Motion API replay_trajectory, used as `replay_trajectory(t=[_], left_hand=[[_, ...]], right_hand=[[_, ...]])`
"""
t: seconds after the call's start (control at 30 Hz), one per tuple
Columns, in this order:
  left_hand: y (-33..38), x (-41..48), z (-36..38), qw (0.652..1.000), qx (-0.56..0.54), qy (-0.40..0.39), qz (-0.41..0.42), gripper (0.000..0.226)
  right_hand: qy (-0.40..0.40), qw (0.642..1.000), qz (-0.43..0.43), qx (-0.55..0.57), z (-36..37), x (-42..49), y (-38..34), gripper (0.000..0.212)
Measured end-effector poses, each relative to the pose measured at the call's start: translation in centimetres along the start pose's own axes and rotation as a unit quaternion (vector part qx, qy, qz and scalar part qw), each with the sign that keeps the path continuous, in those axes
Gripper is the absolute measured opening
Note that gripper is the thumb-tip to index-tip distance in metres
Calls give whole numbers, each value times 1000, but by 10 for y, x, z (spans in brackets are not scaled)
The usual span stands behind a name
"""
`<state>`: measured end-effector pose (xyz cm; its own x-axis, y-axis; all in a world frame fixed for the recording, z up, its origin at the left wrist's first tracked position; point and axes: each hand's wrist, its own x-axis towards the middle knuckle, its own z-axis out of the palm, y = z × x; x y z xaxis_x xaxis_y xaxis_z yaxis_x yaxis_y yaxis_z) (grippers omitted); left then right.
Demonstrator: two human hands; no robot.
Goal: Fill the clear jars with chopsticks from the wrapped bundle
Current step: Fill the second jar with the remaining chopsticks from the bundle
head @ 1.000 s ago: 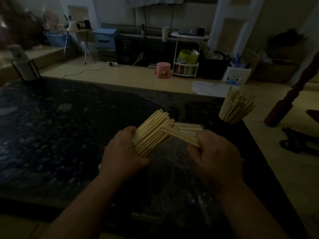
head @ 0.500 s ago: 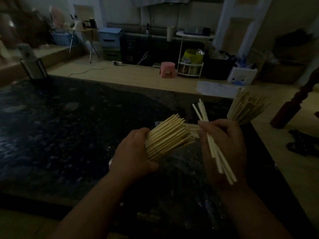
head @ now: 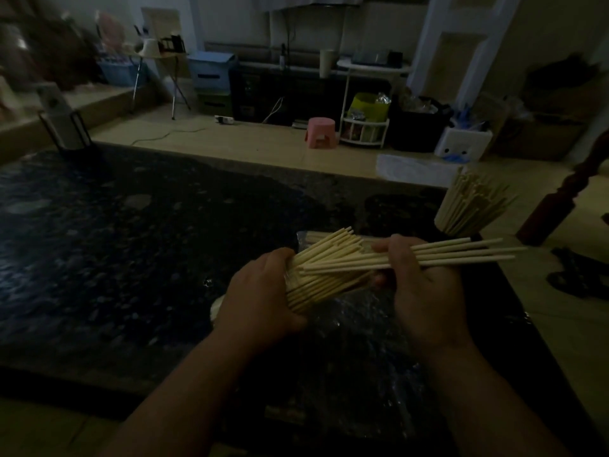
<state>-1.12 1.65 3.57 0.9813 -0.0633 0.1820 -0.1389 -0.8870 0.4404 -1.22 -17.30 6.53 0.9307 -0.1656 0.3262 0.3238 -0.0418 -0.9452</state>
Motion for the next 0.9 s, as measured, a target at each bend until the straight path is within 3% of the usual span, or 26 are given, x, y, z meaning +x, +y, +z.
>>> replay_trajectory(t=[0.17,0.23,0.33,0.43,0.47,0.53,0.57,0.63,0.73,0.9], left_hand=[[3,-1,2,1000,5,-14,16,96],[3,-2,3,1000,7,-17,20,97],[3,-2,3,999,8,-17,26,98],[3,-1,3,999,-3,-24,26,98],[3,-1,3,999,-5,-22,26,98],[2,-1,3,999,-1,-20,26,97],[2,-1,3,999,2,-21,28,98],[2,-1,3,999,8,-20,35,98],[4,-1,3,998,13,-25,47,97],[4,-1,4,997,17,-34,68,96]], right_hand=[[-34,997,54,-51,-5,6,8,25],[-40,994,82,-58,-4,7,16,10],[-54,991,109,-46,2,3,18,18],[-10,994,107,13,6,2,15,39],[20,993,106,46,6,4,12,35],[73,981,119,136,5,7,8,9],[96,976,121,157,4,8,9,14],[101,983,113,101,4,6,8,25],[73,992,101,-24,6,1,8,2],[135,985,89,-65,3,1,6,58]])
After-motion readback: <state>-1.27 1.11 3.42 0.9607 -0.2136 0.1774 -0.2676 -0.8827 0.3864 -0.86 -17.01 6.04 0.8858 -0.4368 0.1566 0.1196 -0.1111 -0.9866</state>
